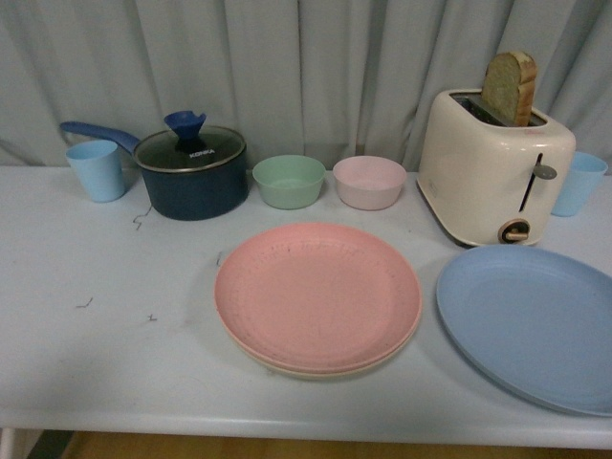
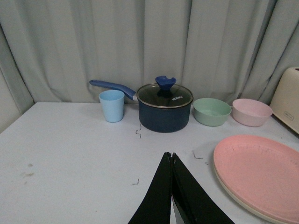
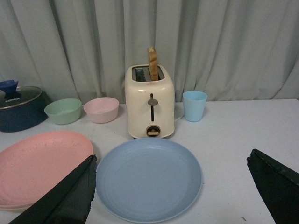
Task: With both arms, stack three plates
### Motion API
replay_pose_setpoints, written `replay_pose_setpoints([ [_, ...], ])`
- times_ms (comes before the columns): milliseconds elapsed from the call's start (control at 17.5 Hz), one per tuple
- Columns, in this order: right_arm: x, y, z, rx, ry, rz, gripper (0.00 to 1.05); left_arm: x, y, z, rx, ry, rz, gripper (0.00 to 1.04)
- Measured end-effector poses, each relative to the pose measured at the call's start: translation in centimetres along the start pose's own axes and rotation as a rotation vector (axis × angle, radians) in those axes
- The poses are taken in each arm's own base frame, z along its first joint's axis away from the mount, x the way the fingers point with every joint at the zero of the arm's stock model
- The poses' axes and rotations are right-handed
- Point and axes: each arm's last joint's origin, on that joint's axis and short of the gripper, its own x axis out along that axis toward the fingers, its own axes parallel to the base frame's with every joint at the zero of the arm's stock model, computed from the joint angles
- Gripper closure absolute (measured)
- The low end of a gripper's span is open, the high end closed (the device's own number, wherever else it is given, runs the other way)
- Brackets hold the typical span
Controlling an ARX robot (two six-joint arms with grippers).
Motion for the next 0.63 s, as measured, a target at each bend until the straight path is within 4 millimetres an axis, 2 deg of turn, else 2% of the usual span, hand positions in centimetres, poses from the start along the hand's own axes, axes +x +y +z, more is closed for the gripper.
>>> replay_pose_setpoints([
  [627,0.0,0.0,0.0,0.0,0.0,0.0,0.06,-1.8,0.0,0.2,0.0,-0.009,0.0,1.03],
])
